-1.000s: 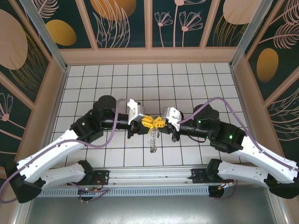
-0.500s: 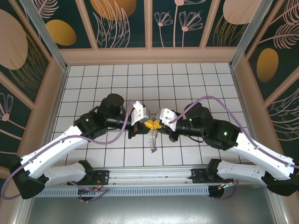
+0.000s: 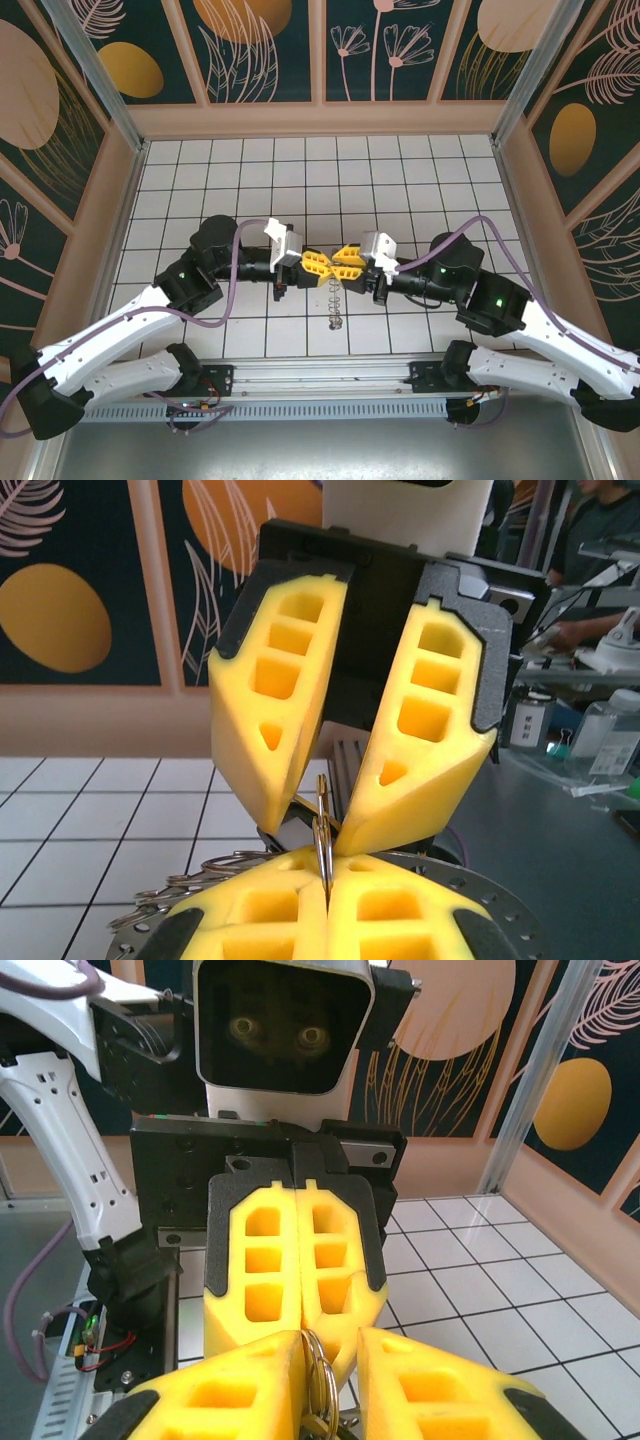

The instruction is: Put the keys on the keyring

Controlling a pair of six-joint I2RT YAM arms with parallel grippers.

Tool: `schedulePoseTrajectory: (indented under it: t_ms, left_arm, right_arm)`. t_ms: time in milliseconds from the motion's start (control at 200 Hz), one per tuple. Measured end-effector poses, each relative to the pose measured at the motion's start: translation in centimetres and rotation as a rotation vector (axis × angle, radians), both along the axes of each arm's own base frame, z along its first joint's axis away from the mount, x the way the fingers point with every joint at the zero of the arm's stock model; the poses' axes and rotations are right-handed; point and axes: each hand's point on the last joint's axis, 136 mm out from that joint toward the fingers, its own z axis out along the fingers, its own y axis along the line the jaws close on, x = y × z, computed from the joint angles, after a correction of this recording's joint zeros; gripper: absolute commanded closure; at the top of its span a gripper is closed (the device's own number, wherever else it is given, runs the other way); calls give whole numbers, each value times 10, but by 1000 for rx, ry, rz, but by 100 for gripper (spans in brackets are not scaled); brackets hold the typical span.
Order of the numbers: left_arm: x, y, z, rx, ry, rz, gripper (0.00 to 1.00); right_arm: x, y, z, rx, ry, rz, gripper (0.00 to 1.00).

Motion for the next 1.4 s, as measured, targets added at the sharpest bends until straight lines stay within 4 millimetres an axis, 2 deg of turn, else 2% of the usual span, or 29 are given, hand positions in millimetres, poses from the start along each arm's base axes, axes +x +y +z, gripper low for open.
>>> schedulePoseTrajectory:
  t_ms: [210, 415, 566, 821, 986, 1211, 1401]
  left_arm:
    - [-3, 0, 13, -48, -11, -16, 100]
    - [0, -1, 13, -49, -12, -7, 100]
    - [2, -3, 13, -46, -11, -5, 100]
    - [3, -4, 12, -44, -18, 3, 100]
    - [6, -4, 11, -36, -26, 19, 100]
    - [10, -5, 5, -1, -32, 35, 100]
    - [12, -5, -2, 25, -27, 44, 100]
  right_arm:
    - [-5, -5, 13, 57, -14, 10, 74]
    - [-10, -18, 6, 51, 4, 2, 71]
    - [-12, -24, 0, 26, 16, -6, 73]
    - [-8, -19, -12, -31, 40, -16, 74]
    - [-5, -19, -9, -32, 32, -31, 74]
    - [-5, -26, 8, 5, 2, -48, 77]
    - [-4, -27, 10, 6, -13, -56, 76]
